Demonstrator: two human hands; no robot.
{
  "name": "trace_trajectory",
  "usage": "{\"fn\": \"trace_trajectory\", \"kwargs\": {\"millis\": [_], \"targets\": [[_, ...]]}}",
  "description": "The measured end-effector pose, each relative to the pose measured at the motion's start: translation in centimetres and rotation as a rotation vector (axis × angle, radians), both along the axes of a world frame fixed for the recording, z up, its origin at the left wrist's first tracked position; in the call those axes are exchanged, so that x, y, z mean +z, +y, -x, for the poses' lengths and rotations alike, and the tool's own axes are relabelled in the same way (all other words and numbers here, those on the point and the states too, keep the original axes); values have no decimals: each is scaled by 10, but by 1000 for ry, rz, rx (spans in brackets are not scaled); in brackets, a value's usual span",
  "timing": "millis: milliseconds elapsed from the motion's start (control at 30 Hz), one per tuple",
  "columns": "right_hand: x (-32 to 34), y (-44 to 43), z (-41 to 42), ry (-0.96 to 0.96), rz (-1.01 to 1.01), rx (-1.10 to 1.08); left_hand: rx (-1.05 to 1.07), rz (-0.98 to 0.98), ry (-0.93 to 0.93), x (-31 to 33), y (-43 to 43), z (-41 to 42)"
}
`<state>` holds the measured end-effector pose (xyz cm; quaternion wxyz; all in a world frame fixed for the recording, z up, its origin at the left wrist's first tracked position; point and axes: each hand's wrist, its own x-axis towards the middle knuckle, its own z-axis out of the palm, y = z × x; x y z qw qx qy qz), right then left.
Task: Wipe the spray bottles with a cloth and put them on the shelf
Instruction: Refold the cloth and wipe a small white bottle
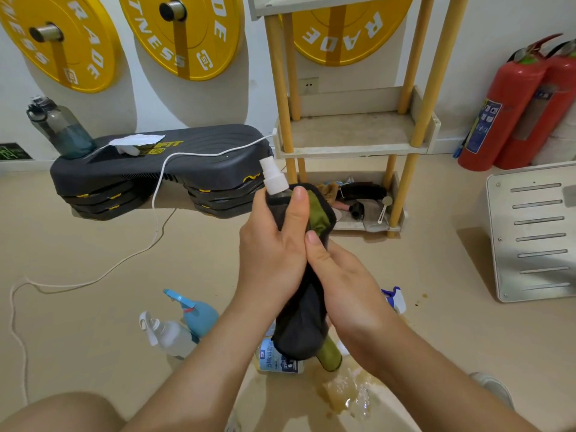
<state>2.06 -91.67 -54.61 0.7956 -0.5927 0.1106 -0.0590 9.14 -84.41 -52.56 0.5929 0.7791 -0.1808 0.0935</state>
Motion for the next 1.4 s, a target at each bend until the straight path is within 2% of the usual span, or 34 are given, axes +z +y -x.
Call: {"fn": "trace_trajectory", "kwargs": {"millis": [167, 267, 333, 467, 600, 700, 800, 900, 967, 1000, 1100, 1133, 1200, 1300, 1400], "targets": [[-4, 0, 3, -20, 37, -34, -76, 26, 48, -1, -1, 3], [-3, -6, 4, -3, 28, 72, -257, 232, 339, 14, 3, -1], [0, -12, 4, 22, 117, 142, -358, 330, 477, 19, 4, -1], [-2, -12, 2, 45, 392, 23, -336, 159, 343, 5, -5, 11], [-3, -17, 2, 84, 734, -73, -411, 61, 248, -14, -6, 9], [10, -23, 5, 137, 1002, -25, -407, 77, 289, -16, -3, 9], [27, -30, 7, 120, 1237, 23, -309, -2, 216, -13, 0, 8], [37, -41, 6, 133, 1184, 72, -278, -87, 167, -9, 1, 6], [41, -53, 4, 153, 1152, 30, -261, -130, 155, -6, 2, 6], [43, -60, 3, 156, 1065, -14, -251, -153, 146, -6, 2, 6], [44, -66, 2, 108, 456, -5, -281, -239, 62, -5, 2, 11], [42, -64, 1, 60, 328, -32, -314, -277, 21, -4, 1, 15], [37, -59, 0, -22, 209, -130, -378, -351, -52, 0, 0, 19], [33, -60, -3, -58, 190, -175, -418, -426, -146, 7, 9, 9], [35, -70, -2, -84, 443, -163, -278, -263, -59, 17, 19, -4]]}}
